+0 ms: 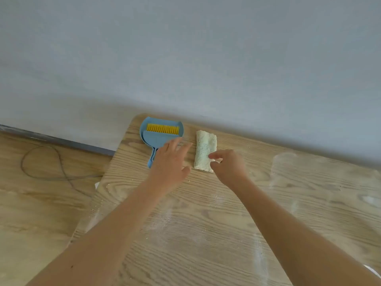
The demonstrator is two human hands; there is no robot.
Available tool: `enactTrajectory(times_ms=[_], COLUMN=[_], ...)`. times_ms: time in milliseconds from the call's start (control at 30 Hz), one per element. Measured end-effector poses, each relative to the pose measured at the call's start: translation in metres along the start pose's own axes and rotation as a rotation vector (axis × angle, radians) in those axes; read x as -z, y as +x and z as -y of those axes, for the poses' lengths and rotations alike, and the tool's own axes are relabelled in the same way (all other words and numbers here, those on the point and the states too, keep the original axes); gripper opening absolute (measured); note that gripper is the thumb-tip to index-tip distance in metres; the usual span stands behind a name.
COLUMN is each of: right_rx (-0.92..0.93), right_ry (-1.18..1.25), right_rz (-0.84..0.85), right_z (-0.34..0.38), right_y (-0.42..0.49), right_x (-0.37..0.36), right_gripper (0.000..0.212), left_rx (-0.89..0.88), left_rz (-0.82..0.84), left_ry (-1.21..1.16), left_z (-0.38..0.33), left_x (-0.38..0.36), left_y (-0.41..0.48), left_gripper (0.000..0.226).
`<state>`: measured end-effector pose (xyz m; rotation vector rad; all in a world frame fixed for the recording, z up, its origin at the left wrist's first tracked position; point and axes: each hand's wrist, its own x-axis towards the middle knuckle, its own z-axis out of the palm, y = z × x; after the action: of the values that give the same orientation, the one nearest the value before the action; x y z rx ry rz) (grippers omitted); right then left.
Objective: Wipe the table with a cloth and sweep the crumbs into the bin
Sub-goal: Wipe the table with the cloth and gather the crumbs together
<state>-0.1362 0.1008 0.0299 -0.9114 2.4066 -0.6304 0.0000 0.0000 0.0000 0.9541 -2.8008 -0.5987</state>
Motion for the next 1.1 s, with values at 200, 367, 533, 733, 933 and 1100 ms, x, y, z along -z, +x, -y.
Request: enactTrajectory(times_ms=[200,367,533,733,933,1100], right_rx=[-0.031,-0.123,-0.139,-0.02,-0.415,-0.059], right_ry=[-0.112,-0.135,-0.039,-0.13,0.327,0.201], right_rz=[-0.041,-0.05,-0.111,-0.056,-0.065,-0.233], right_z=[-0.008,-0.025,-0.034,-0.018,-0.022,-0.03], right_y=[0.028,0.044,0.051,0.061,0.064,0.046], right_x=[-0.022,-0.034,-0.033,-0.04,-0.025,-0.006], right_gripper=[0.045,0.055,0.06,0.067,0.039,0.03], left_rx=[0.04,0.028,0.086,0.11,0.101,0.109], left_rz=[0.006,0.007,-0.028,-0.015,-0.03,-0.041], left_ry=[0.047,0.048,0.063,0.047,-0.005,-0.069], left_z=[0.016,0.017,0.02,0.018,0.008,0.002], left_x=[-0.008,-0.011,-0.014,-0.018,-0.024,-0.025], left_y=[-0.001,0.001,0.007,0.015,0.025,0.026], left_gripper=[0.06,0.053,0.05,0.048,0.047,0.042])
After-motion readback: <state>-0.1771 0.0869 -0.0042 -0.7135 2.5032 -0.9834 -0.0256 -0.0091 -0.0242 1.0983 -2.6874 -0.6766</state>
